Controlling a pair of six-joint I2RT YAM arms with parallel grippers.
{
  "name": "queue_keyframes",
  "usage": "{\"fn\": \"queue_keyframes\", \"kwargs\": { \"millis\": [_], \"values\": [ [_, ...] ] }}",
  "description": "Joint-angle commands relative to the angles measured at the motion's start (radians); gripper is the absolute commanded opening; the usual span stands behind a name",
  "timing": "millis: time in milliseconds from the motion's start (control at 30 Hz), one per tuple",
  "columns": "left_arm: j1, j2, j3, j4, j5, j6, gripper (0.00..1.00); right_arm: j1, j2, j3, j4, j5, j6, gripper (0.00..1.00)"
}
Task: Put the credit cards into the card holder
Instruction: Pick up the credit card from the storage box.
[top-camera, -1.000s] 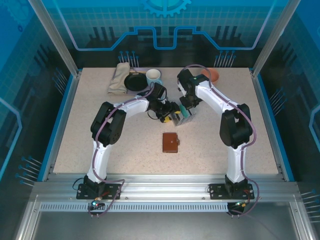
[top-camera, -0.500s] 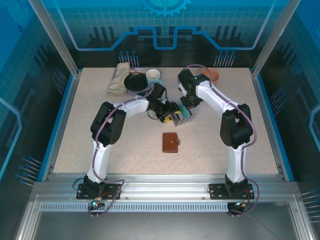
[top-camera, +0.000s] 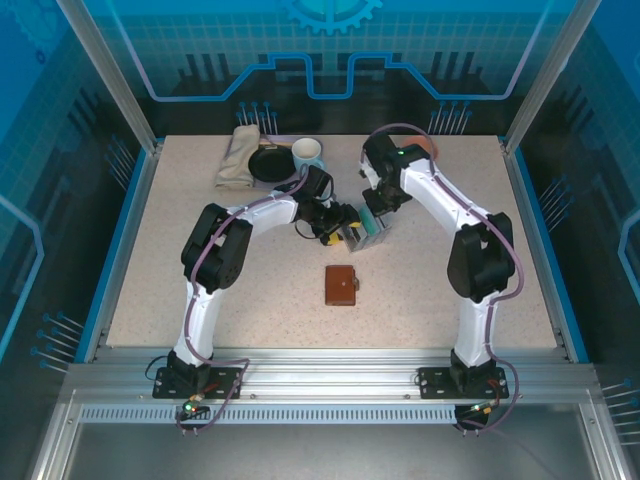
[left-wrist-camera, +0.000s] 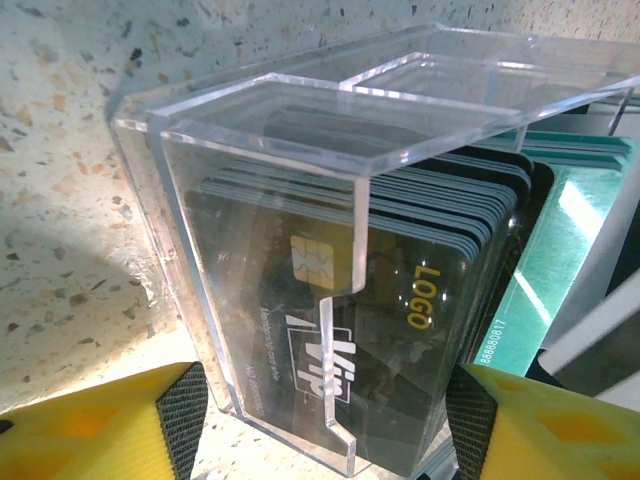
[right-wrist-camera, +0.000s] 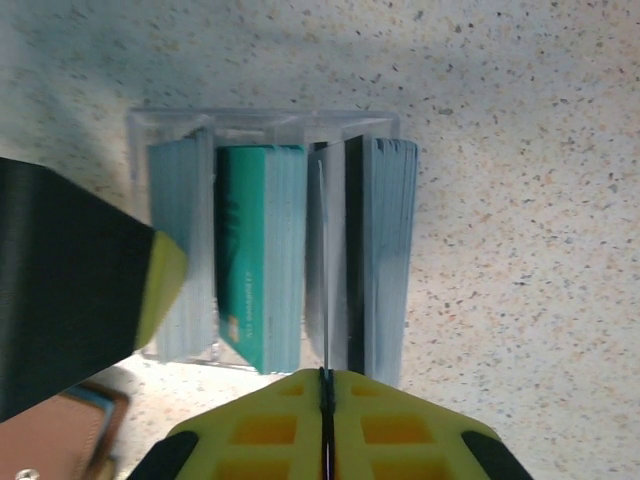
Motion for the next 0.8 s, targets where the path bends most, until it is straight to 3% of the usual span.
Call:
{"fn": "queue_keyframes", "kwargs": {
  "millis": [0, 200, 467, 667, 767],
  "values": [
    [-0.001, 0.008, 0.006, -0.036, 0.008, 0.015, 0.69, -0.031, -0.072, -0.013, -0.008, -0.104, 0.036, 0.1],
    [-0.002, -0.029, -0.004, -0.008, 0.027, 0.019, 0.71, -0.067, -0.11, -0.041, 0.014, -0.203, 0.058, 0.09],
    [0.004, -0.225, -0.129, 0.126, 0.061, 0.009, 0.77, -0.145, -0.263, -0.191, 0.141, -0.573, 0.168, 0.07],
    [0.044, -0.375, -0.291, 0.395, 0.2, -0.099, 0.8, -0.184, -0.382, -0.326, 0.267, -0.803, 0.282, 0.06],
    [0.042, -0.405, -0.292, 0.428, 0.259, -0.081, 0.8, -0.191, -0.417, -0.361, 0.304, -0.871, 0.315, 0.06]
  ]
}}
